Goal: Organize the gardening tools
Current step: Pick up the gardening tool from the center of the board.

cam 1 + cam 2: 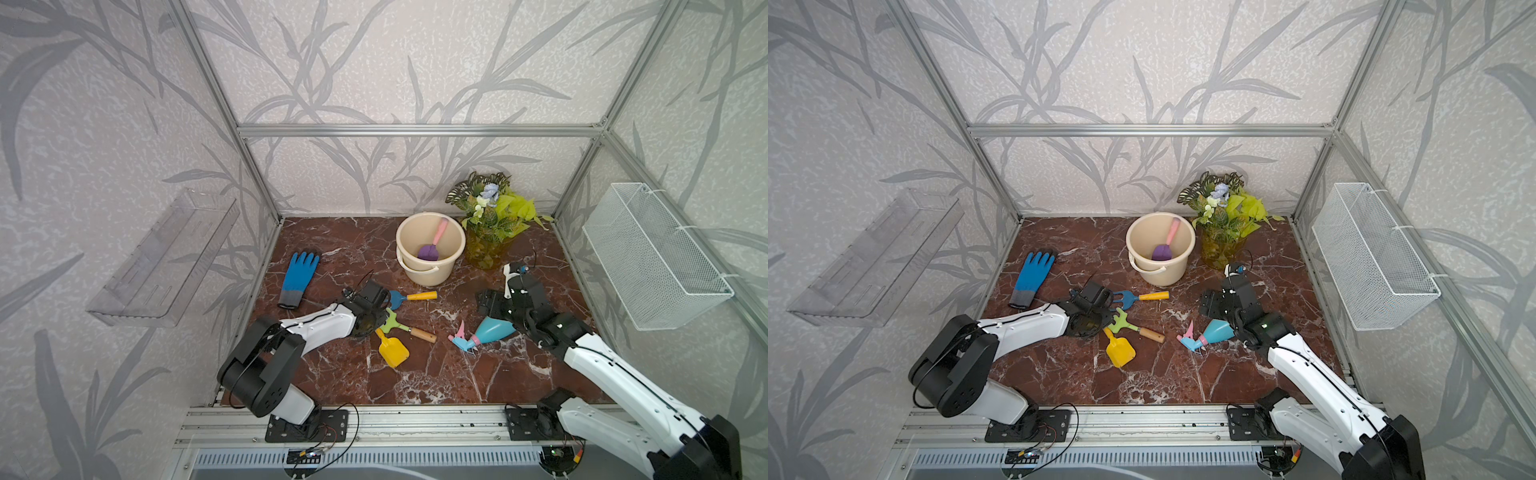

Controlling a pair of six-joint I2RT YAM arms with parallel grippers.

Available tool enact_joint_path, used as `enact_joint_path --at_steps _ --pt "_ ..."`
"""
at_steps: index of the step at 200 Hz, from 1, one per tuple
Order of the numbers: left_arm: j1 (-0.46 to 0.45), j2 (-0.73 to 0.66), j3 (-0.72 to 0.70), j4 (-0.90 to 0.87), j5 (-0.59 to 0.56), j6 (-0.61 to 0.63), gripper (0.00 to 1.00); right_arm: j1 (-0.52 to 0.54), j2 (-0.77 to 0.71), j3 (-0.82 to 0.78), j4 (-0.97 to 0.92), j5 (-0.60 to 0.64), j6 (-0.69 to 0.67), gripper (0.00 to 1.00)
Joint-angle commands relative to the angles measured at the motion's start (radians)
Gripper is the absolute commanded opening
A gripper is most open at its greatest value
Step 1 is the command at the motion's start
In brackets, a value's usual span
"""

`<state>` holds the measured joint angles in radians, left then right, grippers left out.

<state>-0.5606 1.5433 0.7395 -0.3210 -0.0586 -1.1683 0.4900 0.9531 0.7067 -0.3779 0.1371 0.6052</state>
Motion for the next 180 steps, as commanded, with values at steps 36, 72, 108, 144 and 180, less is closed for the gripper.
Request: enact_joint_path --at_steps 36,72,108,144,180 --pt "0.004 0.061 -0.035 -0.175 0.021 0.061 0.17 -0.009 -0.022 -0.019 0.012 0.035 0.017 0.88" --pt "0.002 -0.011 -0.004 -0.243 -0.060 0.075 0.02 -0.010 -0.025 -0.022 0.011 0.042 0.023 0.88" --pt "0.001 -0.120 0.036 -0.326 -0.158 0.103 0.00 -0.011 -0.015 -0.024 0.025 0.044 0.033 0.88" --pt "0.001 -0.190 0.073 -0.375 -0.223 0.120 0.00 -0.011 0.009 -0.016 0.042 0.033 0.044 0.88" --pt "0.000 -0.231 0.153 -0.440 -0.323 0.156 0.00 -0.010 0.016 -0.004 0.036 0.025 0.039 0.88"
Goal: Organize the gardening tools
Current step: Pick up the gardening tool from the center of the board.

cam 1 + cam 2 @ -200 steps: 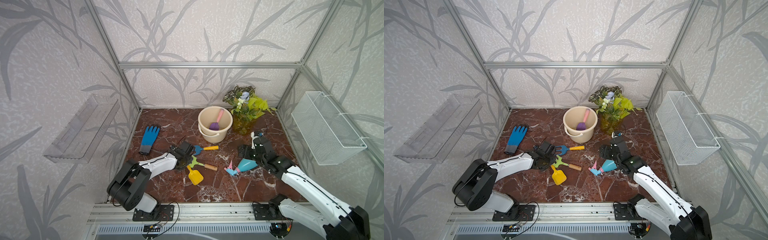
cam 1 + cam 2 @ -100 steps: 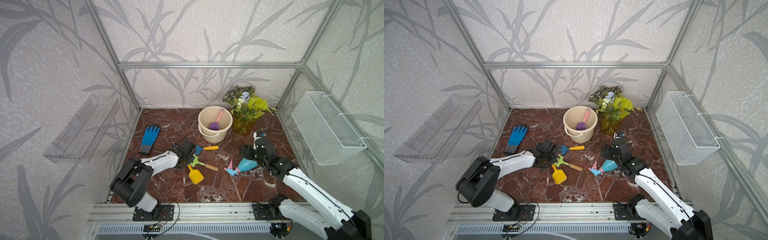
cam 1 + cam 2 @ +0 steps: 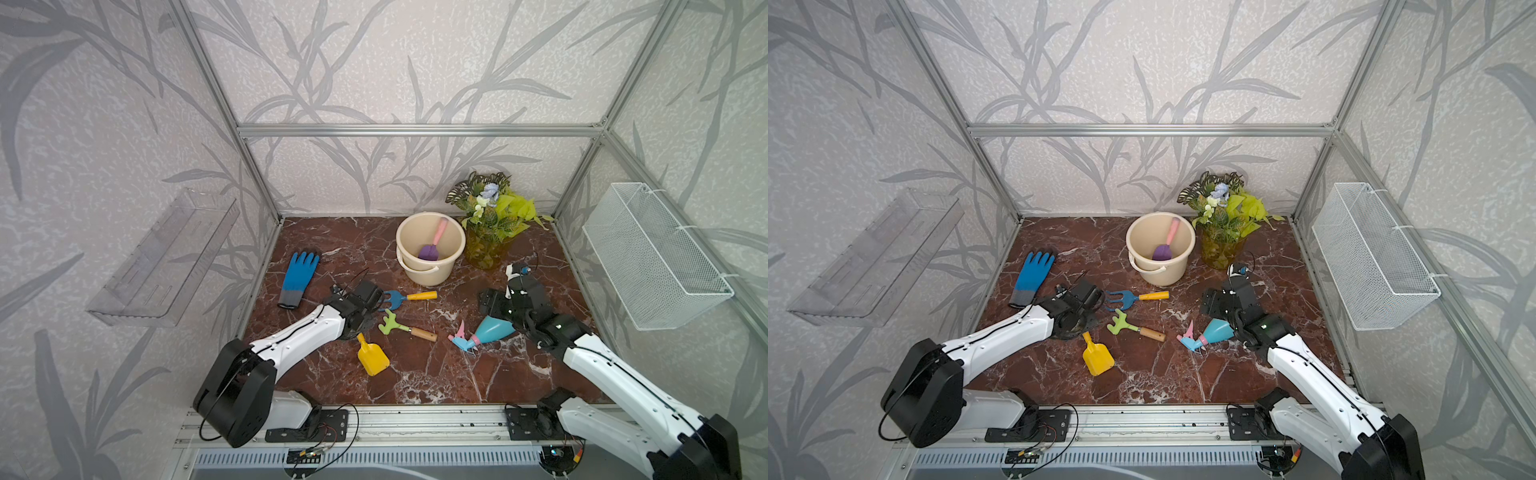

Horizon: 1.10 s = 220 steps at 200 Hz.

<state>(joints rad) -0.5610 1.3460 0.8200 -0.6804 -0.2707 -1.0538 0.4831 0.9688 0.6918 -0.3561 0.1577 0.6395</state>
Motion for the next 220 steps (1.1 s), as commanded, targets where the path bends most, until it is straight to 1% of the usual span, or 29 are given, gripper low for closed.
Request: enact_joint_path --at_steps 1,25,57,85,117,152,199,220 --pt "0.000 -0.034 0.076 -0.081 -0.115 0.042 0.00 -0.004 0.001 0.012 0.013 0.005 0.004 0.88" --pt "-0.001 -0.059 0.155 -0.094 -0.177 0.087 0.00 -0.004 -0.005 0.016 0.010 0.005 -0.002 0.88" --pt "-0.002 -0.091 0.290 -0.038 -0.222 0.192 0.00 -0.003 -0.011 0.020 0.026 -0.026 -0.019 0.88" --pt "-0.001 -0.050 0.457 -0.003 -0.237 0.278 0.00 -0.003 -0.004 0.034 0.027 -0.043 -0.024 0.88" --pt "-0.013 0.079 0.703 0.017 -0.225 0.385 0.00 0.000 0.005 0.045 0.027 -0.058 -0.030 0.88" --pt "-0.060 0.250 0.974 0.048 -0.309 0.507 0.00 0.004 -0.007 0.043 0.026 -0.067 -0.041 0.88" --pt "-0.142 0.478 1.220 0.186 -0.414 0.703 0.00 0.009 -0.037 0.012 0.059 -0.075 -0.036 0.88" --pt "-0.180 0.558 1.257 0.308 -0.481 0.807 0.00 0.012 -0.038 0.009 0.064 -0.074 -0.038 0.88"
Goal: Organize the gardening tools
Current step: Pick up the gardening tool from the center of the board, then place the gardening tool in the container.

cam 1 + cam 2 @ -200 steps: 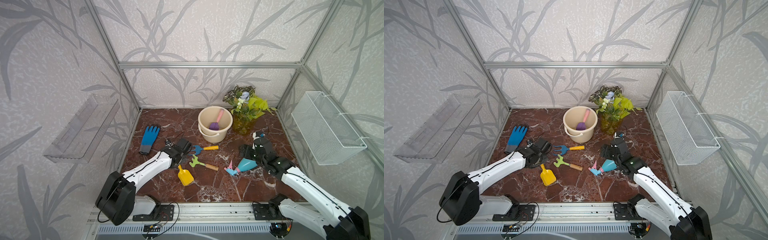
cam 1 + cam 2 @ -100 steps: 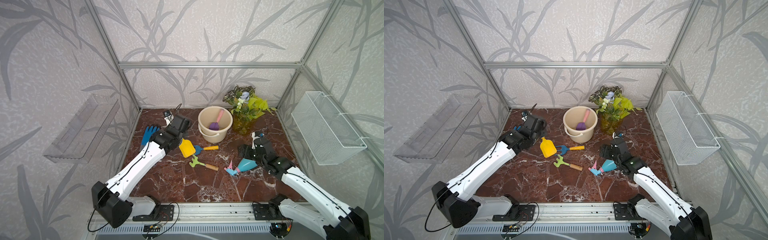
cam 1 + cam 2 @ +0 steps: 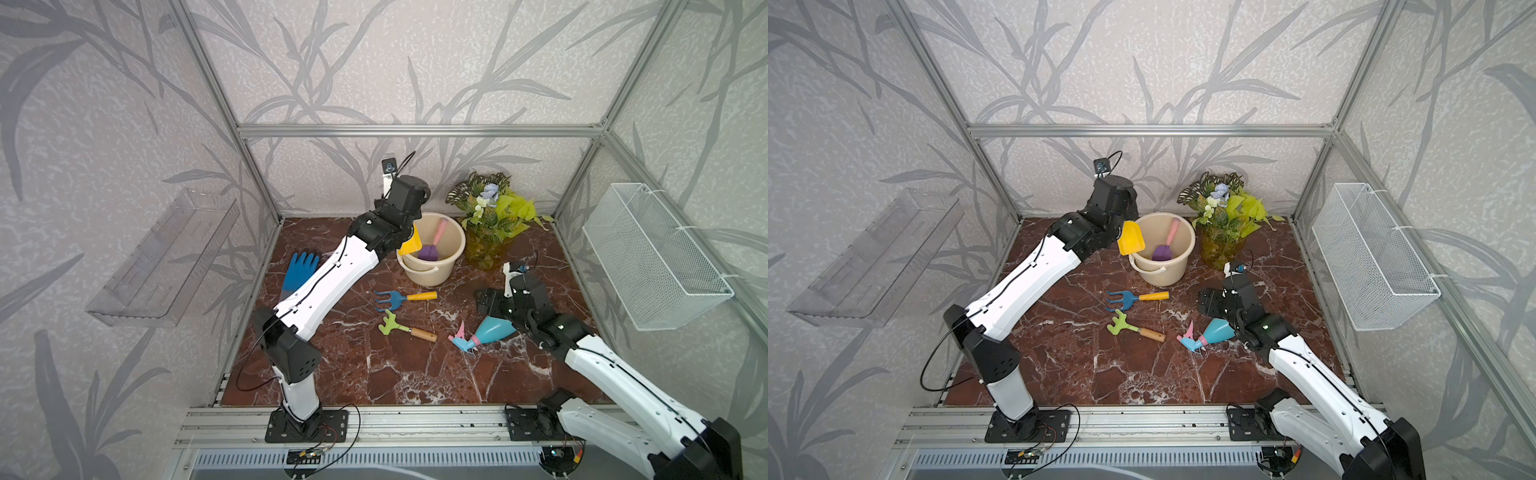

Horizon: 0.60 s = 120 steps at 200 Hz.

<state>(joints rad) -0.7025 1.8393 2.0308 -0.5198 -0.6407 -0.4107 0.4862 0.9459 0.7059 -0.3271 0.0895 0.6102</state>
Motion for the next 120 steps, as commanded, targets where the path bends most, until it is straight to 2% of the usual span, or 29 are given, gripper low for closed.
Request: enact_joint_path --at_steps 1,41,120 --pt "-0.040 0.067 0.046 0.156 -0.113 0.170 0.00 0.009 -0.015 -0.005 0.035 -0.005 -0.008 0.88" --pt "-0.066 0.145 -0.044 0.415 -0.147 0.286 0.00 0.008 -0.029 -0.009 0.012 0.014 -0.015 0.88" --pt "-0.069 0.159 -0.356 0.712 -0.158 0.250 0.02 0.009 -0.071 -0.016 -0.022 0.049 -0.034 0.88"
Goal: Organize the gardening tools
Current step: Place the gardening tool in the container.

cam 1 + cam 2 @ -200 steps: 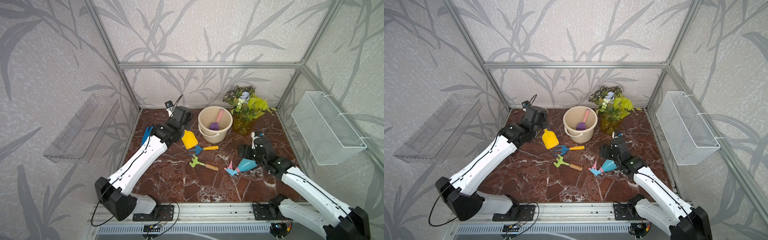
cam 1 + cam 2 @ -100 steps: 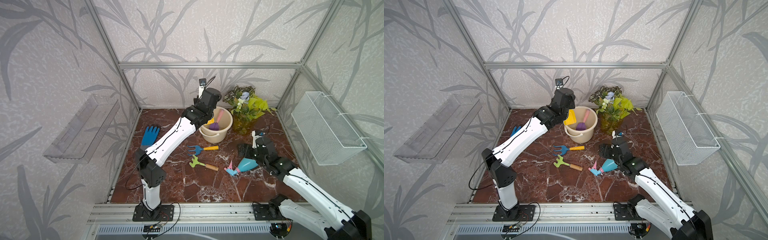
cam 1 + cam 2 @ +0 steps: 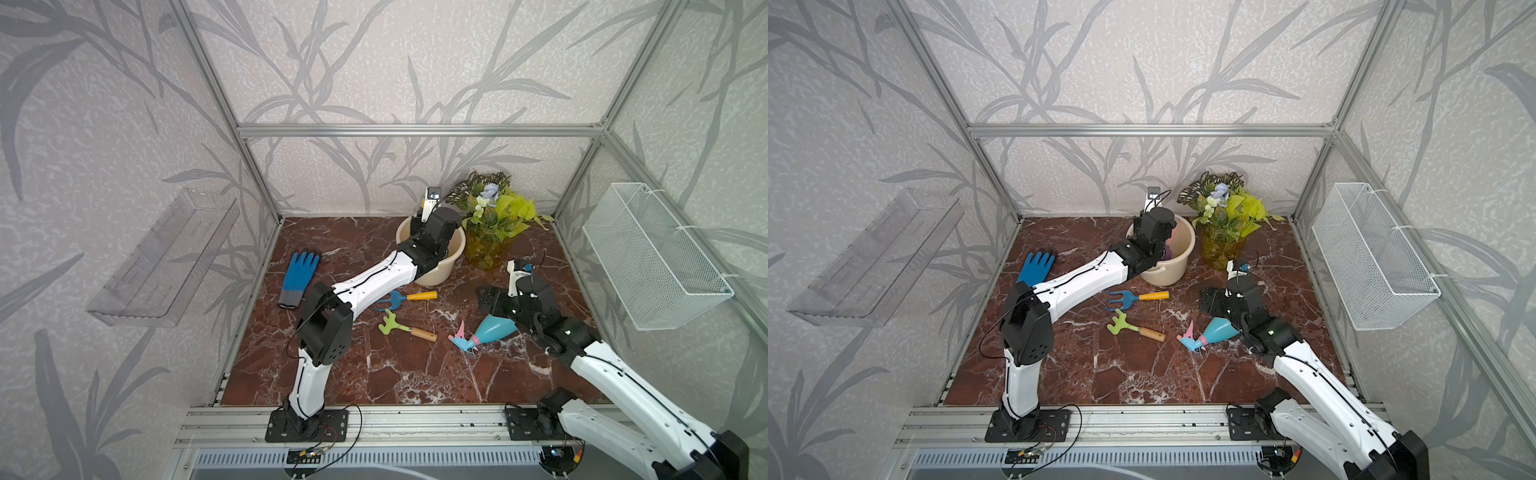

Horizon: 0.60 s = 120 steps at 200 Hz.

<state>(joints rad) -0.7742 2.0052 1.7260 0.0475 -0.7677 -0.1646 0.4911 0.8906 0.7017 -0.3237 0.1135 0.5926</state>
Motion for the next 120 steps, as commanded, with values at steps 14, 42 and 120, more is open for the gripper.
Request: enact_joint_path --at_steps 14,42,120 --pt "0.002 0.000 -0.055 0.143 -0.030 -0.014 0.03 0.003 -0.019 -0.014 -0.030 0.030 -0.018 0.88" --pt "0.003 0.022 -0.079 0.146 -0.024 -0.040 0.03 0.004 -0.026 -0.013 -0.036 0.034 -0.016 0.88" --pt "0.002 0.060 -0.081 0.103 -0.024 -0.058 0.22 0.003 -0.039 -0.014 -0.044 0.040 -0.016 0.88"
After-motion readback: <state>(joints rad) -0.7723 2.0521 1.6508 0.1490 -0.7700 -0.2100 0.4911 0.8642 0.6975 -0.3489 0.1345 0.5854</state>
